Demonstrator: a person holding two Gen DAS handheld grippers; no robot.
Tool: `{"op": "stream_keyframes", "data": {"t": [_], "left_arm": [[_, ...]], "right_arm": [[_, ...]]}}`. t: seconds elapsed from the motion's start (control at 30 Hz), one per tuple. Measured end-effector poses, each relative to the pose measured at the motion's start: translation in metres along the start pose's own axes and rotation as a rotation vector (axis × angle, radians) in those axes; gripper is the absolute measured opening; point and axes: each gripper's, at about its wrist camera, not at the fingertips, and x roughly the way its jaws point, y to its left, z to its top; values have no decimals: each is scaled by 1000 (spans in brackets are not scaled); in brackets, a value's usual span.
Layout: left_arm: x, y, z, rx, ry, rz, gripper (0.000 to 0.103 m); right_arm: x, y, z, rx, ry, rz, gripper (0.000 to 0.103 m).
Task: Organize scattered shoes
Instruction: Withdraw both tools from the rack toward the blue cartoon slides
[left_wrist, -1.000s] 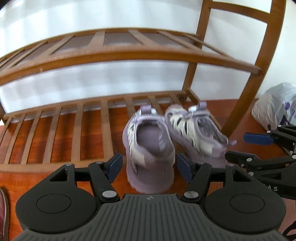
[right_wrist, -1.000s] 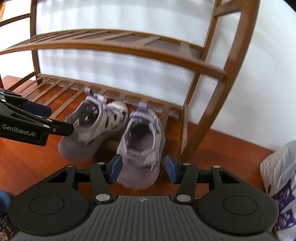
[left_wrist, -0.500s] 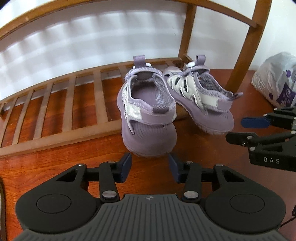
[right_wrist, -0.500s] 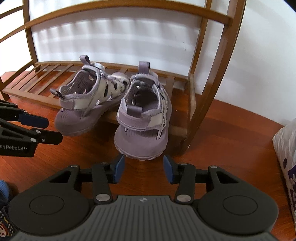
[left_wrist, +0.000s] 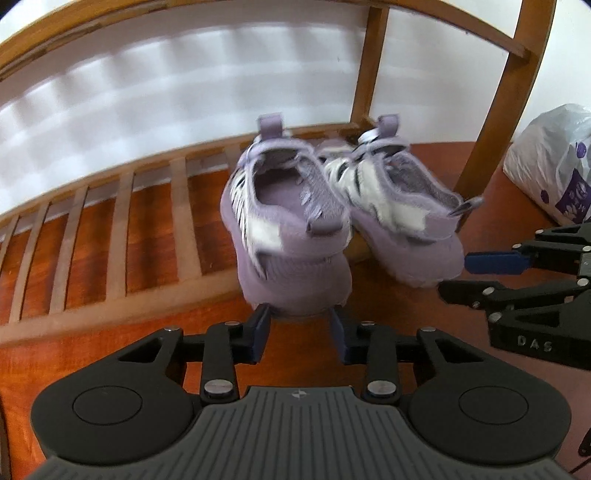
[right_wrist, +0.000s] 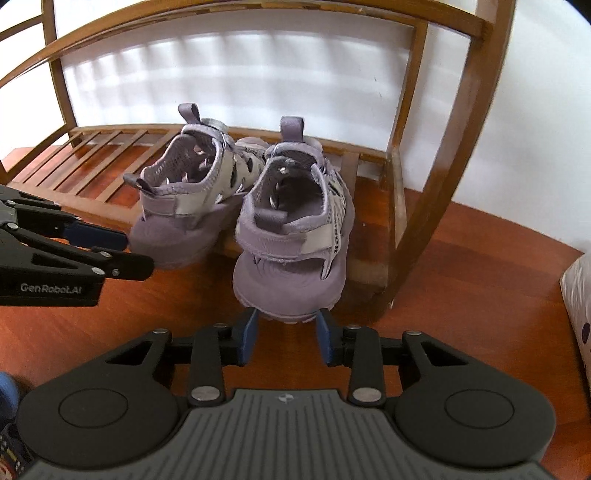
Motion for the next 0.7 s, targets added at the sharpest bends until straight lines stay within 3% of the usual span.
{"op": "stream_keyframes", "data": {"t": [0.4,0.7], "left_arm": [[16,1,12,-16,-18,-15,38],[-1,-4,-12,-62,17,-1,40]], "right_arm": [[25,-1,20,2,-9,-10,39],[15,6,19,-10,8,-20,39]]}}
